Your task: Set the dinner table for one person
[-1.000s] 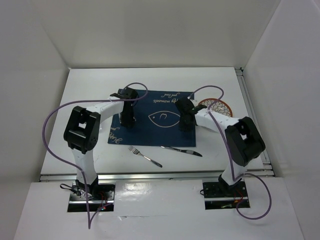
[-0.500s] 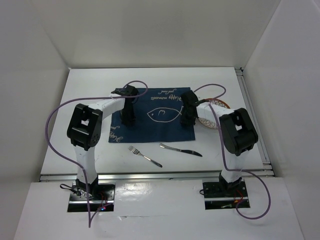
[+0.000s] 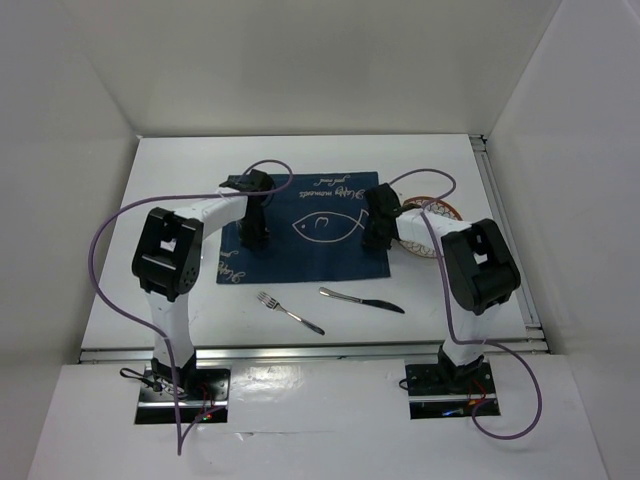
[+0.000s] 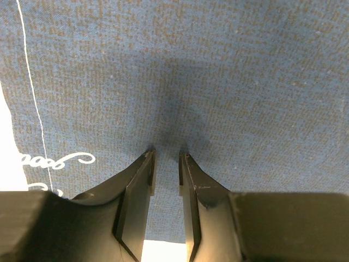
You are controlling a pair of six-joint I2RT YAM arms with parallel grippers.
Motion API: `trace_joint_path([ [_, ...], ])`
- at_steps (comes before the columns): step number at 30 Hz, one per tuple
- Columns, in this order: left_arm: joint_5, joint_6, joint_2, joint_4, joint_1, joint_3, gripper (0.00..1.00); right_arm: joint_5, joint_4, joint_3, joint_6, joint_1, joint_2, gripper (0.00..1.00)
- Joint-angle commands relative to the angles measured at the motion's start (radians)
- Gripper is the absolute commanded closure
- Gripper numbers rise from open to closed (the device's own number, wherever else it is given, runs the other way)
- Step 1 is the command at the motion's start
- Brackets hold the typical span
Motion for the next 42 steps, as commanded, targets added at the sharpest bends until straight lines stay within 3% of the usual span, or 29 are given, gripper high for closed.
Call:
trace_joint_path([
  [1, -0.052, -0.017, 0.014, -0.014, 0.013, -0.068, 0.6, 0.036, -0.091, -0.075, 0.004, -0.004, -0.006, 0.73],
  [13, -0.052, -0.017, -0.049, -0.005, 0.013, -0.123, 0.6, 0.054, -0.11, -0.116, 0.013, 0.005, -0.064, 0.73],
  [18, -0.061, -0.026, -0.069, -0.005, 0.004, -0.134, 0.59, 0.063, -0.11, -0.107, 0.013, 0.005, -0.064, 0.67],
  [25, -0.07, -0.035, -0.087, -0.028, 0.004, -0.122, 0.59, 0.072, -0.128, -0.078, 0.013, 0.005, -0.053, 0.67],
  [29, -0.07, -0.026, -0.136, -0.071, -0.005, -0.052, 0.55, 0.072, -0.156, -0.046, 0.001, 0.005, -0.107, 0.61],
  [36, -0.09, -0.008, -0.264, -0.158, -0.023, 0.103, 0.48, 0.06, -0.186, 0.091, -0.047, 0.015, -0.234, 0.38],
  [37, -0.09, -0.008, -0.28, -0.169, -0.023, 0.117, 0.47, 0.06, -0.186, 0.1, -0.058, 0.015, -0.265, 0.31],
  [42, -0.113, 0.022, -0.38, -0.188, -0.014, 0.168, 0.43, 0.028, -0.186, 0.111, -0.078, 0.015, -0.354, 0.2],
])
